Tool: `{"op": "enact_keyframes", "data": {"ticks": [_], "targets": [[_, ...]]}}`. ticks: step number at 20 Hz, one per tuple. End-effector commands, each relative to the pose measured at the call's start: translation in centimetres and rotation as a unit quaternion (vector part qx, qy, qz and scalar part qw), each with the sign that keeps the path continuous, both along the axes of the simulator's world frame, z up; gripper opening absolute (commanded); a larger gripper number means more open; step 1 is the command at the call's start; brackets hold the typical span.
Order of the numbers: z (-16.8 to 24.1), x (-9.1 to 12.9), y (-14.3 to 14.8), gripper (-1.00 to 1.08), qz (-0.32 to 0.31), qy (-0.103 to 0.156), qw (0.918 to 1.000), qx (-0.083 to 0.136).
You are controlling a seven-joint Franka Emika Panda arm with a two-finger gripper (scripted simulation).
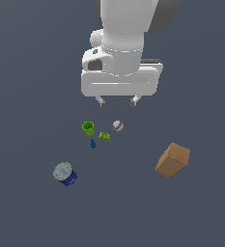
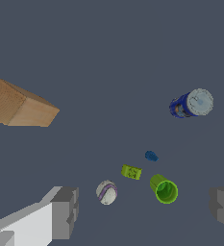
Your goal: Pick up a designated object from a clutter of objects.
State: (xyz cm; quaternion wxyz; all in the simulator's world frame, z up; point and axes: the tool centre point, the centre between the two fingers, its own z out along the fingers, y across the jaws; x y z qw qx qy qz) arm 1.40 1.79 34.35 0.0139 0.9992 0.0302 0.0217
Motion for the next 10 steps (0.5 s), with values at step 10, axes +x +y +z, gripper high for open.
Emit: {"op": "enact_keyframes", "data": {"ticks": [10], "targets": [[-0.16,0.97,0.10,1.00,0.022,-0.012,0.9996,-0.010]]}}
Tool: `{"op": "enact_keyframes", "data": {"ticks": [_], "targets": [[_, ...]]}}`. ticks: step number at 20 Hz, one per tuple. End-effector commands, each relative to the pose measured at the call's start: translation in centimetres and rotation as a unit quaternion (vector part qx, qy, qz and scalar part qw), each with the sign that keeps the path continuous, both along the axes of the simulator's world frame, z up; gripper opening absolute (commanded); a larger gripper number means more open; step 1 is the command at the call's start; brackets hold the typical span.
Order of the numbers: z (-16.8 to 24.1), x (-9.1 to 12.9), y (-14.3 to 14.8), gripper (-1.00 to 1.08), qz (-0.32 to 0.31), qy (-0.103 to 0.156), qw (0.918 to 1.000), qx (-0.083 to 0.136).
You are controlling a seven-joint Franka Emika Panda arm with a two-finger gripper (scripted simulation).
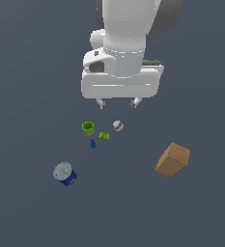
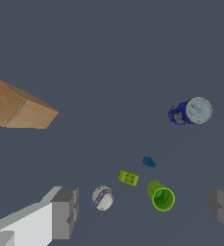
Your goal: Pick up a designated object from a clutter of objects.
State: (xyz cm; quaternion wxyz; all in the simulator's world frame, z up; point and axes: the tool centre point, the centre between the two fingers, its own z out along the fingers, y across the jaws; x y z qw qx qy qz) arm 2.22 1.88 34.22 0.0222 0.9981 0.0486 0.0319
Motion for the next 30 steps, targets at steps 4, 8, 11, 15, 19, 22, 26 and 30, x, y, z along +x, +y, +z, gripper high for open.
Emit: {"op": "enact_keyframes", "data": {"ticks": [4,8,11,15,19,22,26,30], "targets": [[0.0,0.1,0.0,1.00,0.003,-0.002,1.0000,-0.001],[-0.4,0.1,-0.2,1.00,-0.001,-0.001,1.0000,0.000],[-1.3,0.0,-0.7,1.00,-0.009,0.000,1.0000,0.002],[-3.3,-0.3,-1.9,1.00,-0.028,0.002,0.9996,0.006],[-6.2,-0.9,-3.5,1.00,-0.057,0.005,0.9983,0.012],[-8.9,-1.8,-5.1,1.00,-0.084,0.008,0.9963,0.017],[-13.0,-3.5,-7.6,1.00,-0.130,0.013,0.9912,0.024],[-17.0,-5.9,-10.1,1.00,-0.178,0.017,0.9835,0.029]]}}
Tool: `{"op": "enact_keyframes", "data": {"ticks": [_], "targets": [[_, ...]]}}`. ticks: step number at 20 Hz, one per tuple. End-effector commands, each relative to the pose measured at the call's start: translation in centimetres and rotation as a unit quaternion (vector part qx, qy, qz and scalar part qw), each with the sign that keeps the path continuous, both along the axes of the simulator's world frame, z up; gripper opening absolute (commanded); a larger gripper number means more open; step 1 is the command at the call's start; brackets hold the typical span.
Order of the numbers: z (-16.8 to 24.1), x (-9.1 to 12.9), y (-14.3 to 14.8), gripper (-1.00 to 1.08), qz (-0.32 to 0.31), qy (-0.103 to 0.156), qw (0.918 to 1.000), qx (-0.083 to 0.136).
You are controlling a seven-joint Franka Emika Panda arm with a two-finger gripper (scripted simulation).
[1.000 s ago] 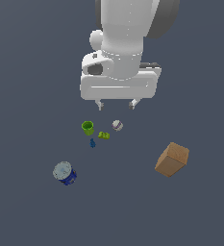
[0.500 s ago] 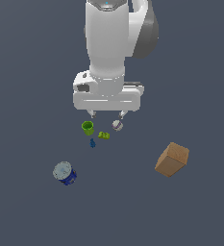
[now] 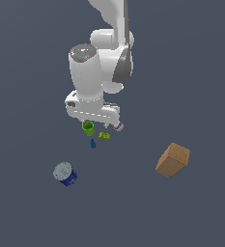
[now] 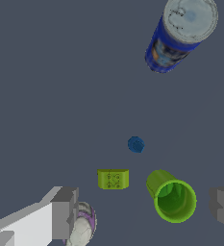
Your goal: Pick up a designated object from a clutter of objects.
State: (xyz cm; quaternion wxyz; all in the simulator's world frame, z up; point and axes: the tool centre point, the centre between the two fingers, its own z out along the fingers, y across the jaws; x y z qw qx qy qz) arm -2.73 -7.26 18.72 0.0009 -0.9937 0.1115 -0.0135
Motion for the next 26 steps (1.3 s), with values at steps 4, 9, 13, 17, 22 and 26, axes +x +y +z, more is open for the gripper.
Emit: {"op": "enact_keyframes", "data": {"ticks": [4,9,13,17,22,26], "targets": [[-4.7,-3.5,-2.9,1.00,-0.062,0.006,0.9980,0.004],[-7.4,-6.1,-4.6,1.00,-0.103,0.010,0.9947,0.004],[-8.8,-7.5,-5.4,1.00,-0.124,0.012,0.9923,0.003],[-9.4,-8.3,-5.8,1.00,-0.134,0.013,0.9909,0.003],[-9.5,-8.3,-5.8,1.00,-0.133,0.014,0.9910,0.003],[-10.3,-8.3,-5.8,1.00,-0.134,0.014,0.9909,0.002]]}}
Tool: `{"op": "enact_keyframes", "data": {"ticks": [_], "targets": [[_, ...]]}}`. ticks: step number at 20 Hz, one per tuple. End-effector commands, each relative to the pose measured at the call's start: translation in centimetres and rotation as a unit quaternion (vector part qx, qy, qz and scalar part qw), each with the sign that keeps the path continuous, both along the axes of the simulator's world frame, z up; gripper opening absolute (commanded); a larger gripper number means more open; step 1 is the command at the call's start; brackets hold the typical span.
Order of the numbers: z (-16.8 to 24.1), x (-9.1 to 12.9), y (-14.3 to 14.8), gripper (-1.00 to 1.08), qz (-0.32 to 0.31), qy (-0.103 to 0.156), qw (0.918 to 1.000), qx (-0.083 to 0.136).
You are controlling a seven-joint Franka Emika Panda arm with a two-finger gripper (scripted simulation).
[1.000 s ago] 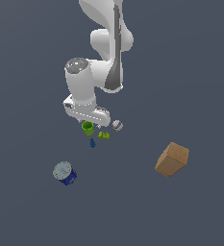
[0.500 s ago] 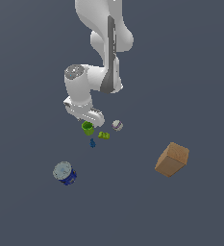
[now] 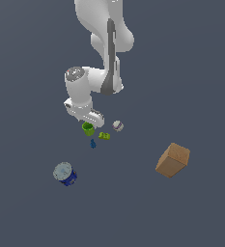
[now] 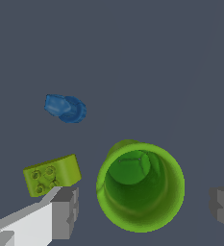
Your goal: Pick up a designated object from a clutter of objects.
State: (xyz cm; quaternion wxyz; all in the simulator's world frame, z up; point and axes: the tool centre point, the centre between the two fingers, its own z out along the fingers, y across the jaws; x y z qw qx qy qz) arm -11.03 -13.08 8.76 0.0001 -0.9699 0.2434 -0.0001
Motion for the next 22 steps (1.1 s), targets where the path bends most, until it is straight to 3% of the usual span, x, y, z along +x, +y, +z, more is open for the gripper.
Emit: {"op": "enact_keyframes", "data": {"ticks": [1,13,14,22], "targets": [[-0.7,-0.1,0.0,1.00,0.000,0.000,1.0000,0.000],[-4.1,-0.2,0.0,1.00,-0.002,0.000,1.0000,0.000],[-4.1,-0.2,0.0,-1.00,-0.002,0.000,1.0000,0.000],[-4.1,-0.2,0.0,-1.00,-0.002,0.000,1.0000,0.000]]}}
